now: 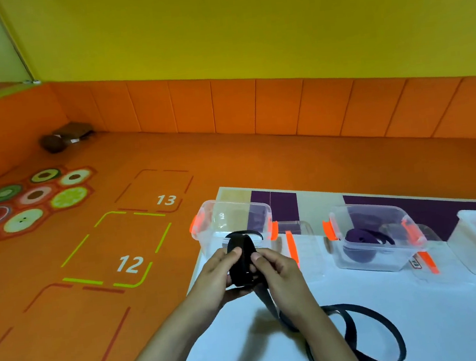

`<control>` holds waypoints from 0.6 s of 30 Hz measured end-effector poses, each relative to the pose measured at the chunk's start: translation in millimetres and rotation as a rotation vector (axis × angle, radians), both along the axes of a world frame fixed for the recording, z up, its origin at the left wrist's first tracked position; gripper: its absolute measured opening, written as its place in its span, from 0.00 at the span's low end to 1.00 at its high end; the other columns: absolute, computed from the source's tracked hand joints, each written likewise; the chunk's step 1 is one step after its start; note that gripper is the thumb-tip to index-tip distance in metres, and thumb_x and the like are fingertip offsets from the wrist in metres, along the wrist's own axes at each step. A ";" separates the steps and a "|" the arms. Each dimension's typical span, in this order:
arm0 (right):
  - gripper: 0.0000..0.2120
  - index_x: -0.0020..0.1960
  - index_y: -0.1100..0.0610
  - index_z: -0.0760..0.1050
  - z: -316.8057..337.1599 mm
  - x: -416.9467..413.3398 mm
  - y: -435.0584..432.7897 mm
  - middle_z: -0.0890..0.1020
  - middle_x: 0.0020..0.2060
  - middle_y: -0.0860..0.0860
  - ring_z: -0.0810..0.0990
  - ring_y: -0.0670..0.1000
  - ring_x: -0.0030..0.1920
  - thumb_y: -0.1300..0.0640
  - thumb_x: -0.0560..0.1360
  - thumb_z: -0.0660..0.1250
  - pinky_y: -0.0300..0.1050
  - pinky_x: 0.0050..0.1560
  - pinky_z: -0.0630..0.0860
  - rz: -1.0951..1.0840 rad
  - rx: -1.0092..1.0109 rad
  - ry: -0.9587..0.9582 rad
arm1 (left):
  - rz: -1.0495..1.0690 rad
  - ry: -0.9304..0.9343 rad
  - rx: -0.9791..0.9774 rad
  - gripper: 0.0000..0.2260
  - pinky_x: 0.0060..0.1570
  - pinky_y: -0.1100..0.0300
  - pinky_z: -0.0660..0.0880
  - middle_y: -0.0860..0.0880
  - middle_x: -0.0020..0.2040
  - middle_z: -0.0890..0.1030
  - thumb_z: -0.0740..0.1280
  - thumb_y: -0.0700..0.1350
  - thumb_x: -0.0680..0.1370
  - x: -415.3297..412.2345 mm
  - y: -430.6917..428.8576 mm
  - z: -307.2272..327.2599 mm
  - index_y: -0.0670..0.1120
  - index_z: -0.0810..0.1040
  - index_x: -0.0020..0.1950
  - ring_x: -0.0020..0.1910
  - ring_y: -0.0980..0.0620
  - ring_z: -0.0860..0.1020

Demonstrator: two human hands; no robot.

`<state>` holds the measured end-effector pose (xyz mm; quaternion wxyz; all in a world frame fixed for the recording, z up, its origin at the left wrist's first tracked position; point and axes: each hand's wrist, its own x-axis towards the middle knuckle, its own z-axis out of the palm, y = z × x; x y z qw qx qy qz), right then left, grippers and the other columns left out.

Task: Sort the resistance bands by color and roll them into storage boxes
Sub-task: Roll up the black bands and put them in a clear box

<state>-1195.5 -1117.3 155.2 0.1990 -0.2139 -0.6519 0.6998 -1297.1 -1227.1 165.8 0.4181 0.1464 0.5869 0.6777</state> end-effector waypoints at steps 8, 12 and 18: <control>0.11 0.47 0.51 0.81 -4.5 7.7 -11.8 0.83 0.37 0.49 0.79 0.46 0.39 0.60 0.83 0.62 0.41 0.43 0.76 0.047 0.231 -0.110 | 0.051 0.015 -0.162 0.20 0.50 0.44 0.84 0.37 0.53 0.83 0.73 0.55 0.77 11.3 3.1 -9.3 0.46 0.74 0.62 0.51 0.41 0.86; 0.09 0.49 0.52 0.79 -3.7 11.6 -6.9 0.81 0.36 0.43 0.76 0.42 0.38 0.57 0.84 0.62 0.37 0.44 0.72 -0.006 0.250 -0.141 | 0.006 0.351 -0.351 0.15 0.46 0.50 0.84 0.49 0.55 0.80 0.69 0.62 0.78 1.5 -3.3 -0.9 0.54 0.79 0.57 0.52 0.51 0.82; 0.11 0.50 0.59 0.74 2.4 14.6 -2.7 0.75 0.39 0.56 0.71 0.50 0.39 0.52 0.83 0.60 0.49 0.45 0.69 0.066 0.273 -0.166 | 0.027 0.545 -0.111 0.05 0.44 0.57 0.81 0.49 0.43 0.84 0.72 0.42 0.79 -15.2 -4.8 12.8 0.53 0.84 0.50 0.41 0.51 0.84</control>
